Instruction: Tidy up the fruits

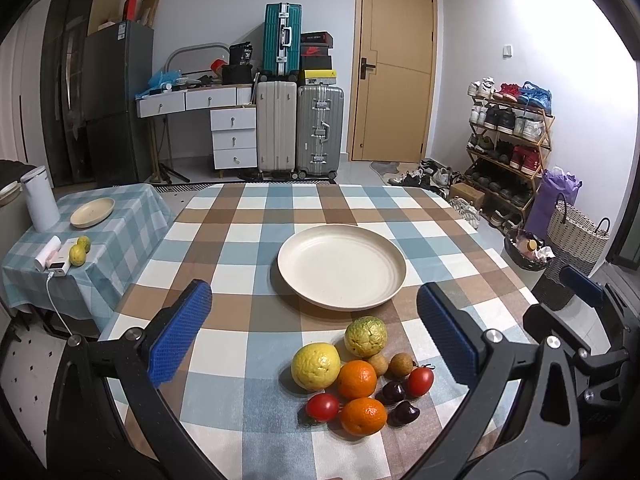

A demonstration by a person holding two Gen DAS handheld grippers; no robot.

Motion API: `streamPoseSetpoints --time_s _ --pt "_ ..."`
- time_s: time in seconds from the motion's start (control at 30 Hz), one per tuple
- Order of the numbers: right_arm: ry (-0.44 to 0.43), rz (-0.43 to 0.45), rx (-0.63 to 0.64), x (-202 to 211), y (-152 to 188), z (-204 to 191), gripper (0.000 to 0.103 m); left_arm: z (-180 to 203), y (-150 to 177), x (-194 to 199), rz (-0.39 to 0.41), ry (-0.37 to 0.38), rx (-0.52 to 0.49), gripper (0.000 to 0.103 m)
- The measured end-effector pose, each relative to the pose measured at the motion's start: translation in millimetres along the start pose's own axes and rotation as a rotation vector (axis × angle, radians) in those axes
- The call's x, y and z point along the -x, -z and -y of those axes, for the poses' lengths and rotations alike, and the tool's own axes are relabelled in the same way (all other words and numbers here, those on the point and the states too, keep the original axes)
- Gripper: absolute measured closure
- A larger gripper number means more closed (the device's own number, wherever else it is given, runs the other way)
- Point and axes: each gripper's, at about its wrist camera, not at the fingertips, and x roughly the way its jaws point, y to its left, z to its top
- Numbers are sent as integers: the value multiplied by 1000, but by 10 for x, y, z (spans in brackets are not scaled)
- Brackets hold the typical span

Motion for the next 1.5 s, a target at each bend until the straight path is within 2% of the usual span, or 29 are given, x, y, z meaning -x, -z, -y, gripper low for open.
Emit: streamPoseSetpoints --time_s 1.13,1.5 --pt "-1 -15 -6 -25 67 -2 0 -4 38 -31 -8 2 4 1" --pt "-4 -35 -13 -128 99 49 0 16 208 -161 -42 21 11 1"
